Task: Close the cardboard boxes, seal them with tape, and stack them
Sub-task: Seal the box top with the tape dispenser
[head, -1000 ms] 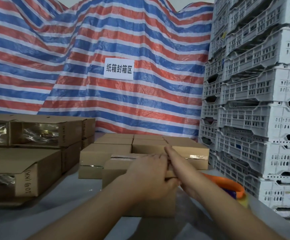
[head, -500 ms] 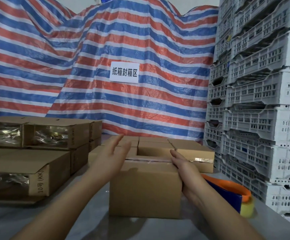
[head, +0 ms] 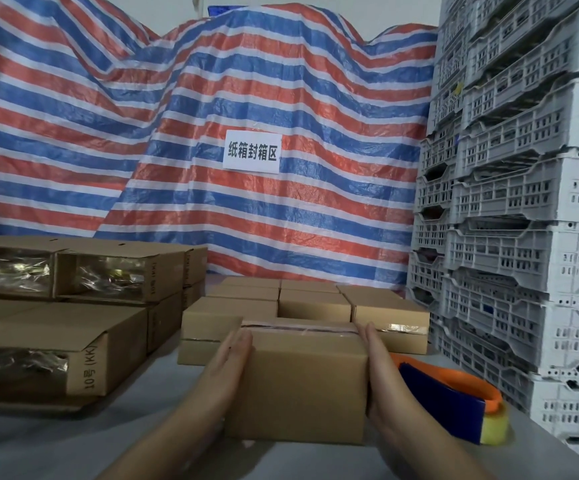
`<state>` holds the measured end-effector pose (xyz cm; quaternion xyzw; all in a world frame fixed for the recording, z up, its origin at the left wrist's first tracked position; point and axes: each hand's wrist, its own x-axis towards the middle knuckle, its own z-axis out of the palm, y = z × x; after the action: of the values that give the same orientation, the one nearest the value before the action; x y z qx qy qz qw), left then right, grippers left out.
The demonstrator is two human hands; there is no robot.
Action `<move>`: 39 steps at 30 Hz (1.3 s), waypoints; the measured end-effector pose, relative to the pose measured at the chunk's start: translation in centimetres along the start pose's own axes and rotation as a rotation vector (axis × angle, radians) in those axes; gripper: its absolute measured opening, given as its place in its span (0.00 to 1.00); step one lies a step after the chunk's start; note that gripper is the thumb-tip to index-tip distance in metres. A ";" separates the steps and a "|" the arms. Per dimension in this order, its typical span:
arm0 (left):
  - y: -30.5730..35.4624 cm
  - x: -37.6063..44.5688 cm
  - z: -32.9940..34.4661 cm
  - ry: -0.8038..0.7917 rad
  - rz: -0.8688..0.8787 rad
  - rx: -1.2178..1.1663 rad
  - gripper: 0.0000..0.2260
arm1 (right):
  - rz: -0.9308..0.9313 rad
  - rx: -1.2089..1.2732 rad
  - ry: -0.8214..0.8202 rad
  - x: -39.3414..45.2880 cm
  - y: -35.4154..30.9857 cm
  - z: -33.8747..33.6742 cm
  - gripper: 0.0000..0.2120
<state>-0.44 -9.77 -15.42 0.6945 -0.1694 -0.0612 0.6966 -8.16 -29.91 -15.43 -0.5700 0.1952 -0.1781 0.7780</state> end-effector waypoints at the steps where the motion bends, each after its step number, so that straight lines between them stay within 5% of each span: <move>1: -0.1 -0.4 -0.1 -0.031 -0.004 -0.012 0.37 | 0.008 0.004 0.002 -0.1 0.5 -0.2 0.44; 6: -0.2 -2.2 -1.0 -0.137 0.040 -0.010 0.33 | -0.201 -0.284 -0.093 -1.3 0.4 -1.0 0.35; 10: 0.4 -2.6 -0.2 -0.063 0.072 0.020 0.25 | -0.283 -0.511 -0.160 -3.2 0.6 -2.1 0.57; 13: 1.4 -1.7 1.2 0.023 0.081 0.107 0.10 | -0.364 -0.666 -0.012 -3.1 -0.9 -1.9 0.44; 17: 2.6 0.5 2.4 -0.067 -0.003 0.133 0.11 | -0.368 -0.784 0.121 -2.4 -4.1 -2.2 0.27; 20: 3.4 1.6 2.9 -0.134 -0.092 0.147 0.11 | -0.380 -1.040 0.268 -0.5 -5.6 -3.1 0.29; 26: 4.6 3.7 3.6 -0.129 -0.212 0.266 0.14 | -0.326 -1.284 0.307 2.9 -7.1 -2.9 0.41; 35: 4.2 5.3 4.8 -0.145 -0.379 0.329 0.17 | -0.114 -1.389 0.195 5.7 -7.4 -2.5 0.33; 39: 4.9 5.7 5.3 -0.045 -0.322 0.603 0.24 | -0.244 -1.520 0.313 5.0 -7.7 -2.1 0.33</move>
<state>2.42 -16.44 -9.83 0.8854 -0.0834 -0.1326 0.4376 -5.35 -36.36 -9.14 -0.9317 0.3069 -0.1579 0.1130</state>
